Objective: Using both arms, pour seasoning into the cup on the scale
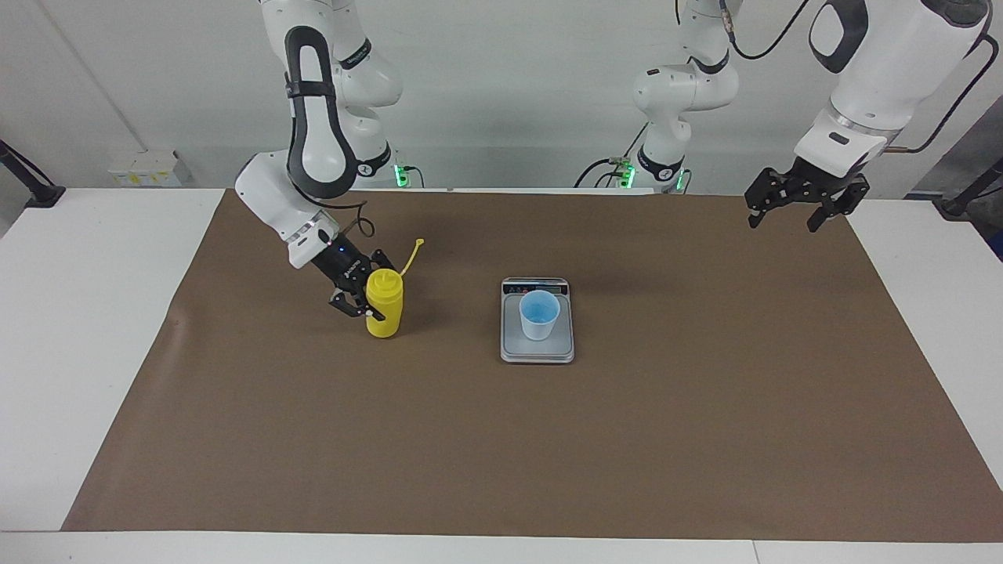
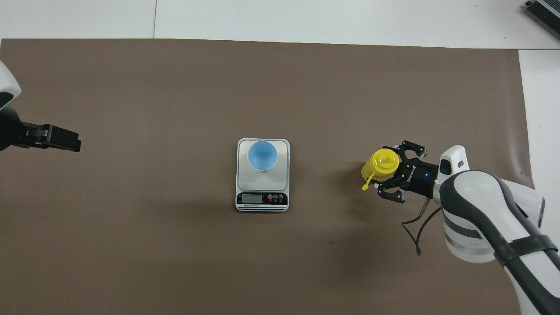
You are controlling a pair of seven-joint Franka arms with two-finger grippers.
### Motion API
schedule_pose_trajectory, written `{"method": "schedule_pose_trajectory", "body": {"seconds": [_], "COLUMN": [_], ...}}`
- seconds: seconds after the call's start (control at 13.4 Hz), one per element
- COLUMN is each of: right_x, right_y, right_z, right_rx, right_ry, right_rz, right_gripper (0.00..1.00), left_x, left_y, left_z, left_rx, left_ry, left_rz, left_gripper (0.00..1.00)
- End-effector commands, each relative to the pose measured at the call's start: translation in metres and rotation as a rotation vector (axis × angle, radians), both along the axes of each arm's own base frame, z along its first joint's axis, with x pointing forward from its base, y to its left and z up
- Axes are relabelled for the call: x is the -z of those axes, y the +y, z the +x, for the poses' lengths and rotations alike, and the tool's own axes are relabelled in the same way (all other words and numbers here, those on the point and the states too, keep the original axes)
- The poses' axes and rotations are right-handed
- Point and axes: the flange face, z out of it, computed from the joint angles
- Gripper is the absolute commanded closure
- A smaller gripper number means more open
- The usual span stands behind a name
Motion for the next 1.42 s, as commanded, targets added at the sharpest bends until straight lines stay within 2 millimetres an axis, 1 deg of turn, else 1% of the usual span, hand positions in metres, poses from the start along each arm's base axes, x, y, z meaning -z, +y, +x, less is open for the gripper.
{"method": "schedule_pose_trajectory", "body": {"seconds": [0.0, 0.15, 0.37, 0.52, 0.67, 0.82, 0.9, 0.97, 1.05, 1.12, 1.27, 1.35], "right_x": [-0.005, -0.006, -0.009, -0.009, -0.023, -0.027, -0.030, -0.045, -0.064, -0.079, -0.121, -0.136], "right_y": [-0.018, -0.034, -0.059, -0.088, -0.107, -0.124, -0.127, -0.130, -0.130, -0.130, -0.117, -0.108], "right_z": [-0.004, -0.006, -0.006, -0.009, -0.004, -0.005, -0.007, -0.004, -0.003, -0.003, -0.005, -0.005], "right_rx": [-0.009, -0.031, -0.115, -0.181, -0.228, -0.224, -0.216, -0.206, -0.192, -0.168, -0.136, -0.102], "right_ry": [-0.038, -0.049, -0.051, -0.027, -0.022, -0.017, -0.014, -0.037, -0.054, -0.011, 0.110, 0.182], "right_rz": [0.025, 0.037, -0.023, -0.073, -0.096, -0.109, -0.104, -0.115, -0.134, -0.171, -0.289, -0.335], "right_gripper": [0.00, 0.00, 0.00, 0.00, 0.00, 0.00, 0.00, 0.00, 0.00, 0.00, 0.00, 0.00], "left_x": [-0.002, -0.002, -0.002, -0.002, -0.002, -0.002, -0.002, -0.002, -0.002, -0.002, -0.002, -0.001], "left_y": [0.003, 0.003, 0.003, 0.003, 0.003, 0.003, 0.003, 0.003, 0.003, 0.003, 0.003, 0.003], "left_z": [-0.007, -0.007, -0.007, -0.007, -0.007, -0.007, -0.007, -0.007, -0.007, -0.007, -0.007, -0.006], "left_rx": [-0.002, -0.002, -0.002, -0.002, -0.002, -0.002, -0.002, -0.002, -0.002, -0.002, -0.002, -0.002], "left_ry": [0.000, 0.000, 0.000, 0.000, 0.000, 0.000, 0.000, 0.000, 0.000, 0.000, 0.000, 0.001], "left_rz": [-0.009, -0.009, -0.009, -0.009, -0.009, -0.009, -0.009, -0.009, -0.009, -0.009, -0.009, -0.009], "left_gripper": [0.00, 0.00, 0.00, 0.00, 0.00, 0.00, 0.00, 0.00, 0.00, 0.00, 0.00, 0.00]}}
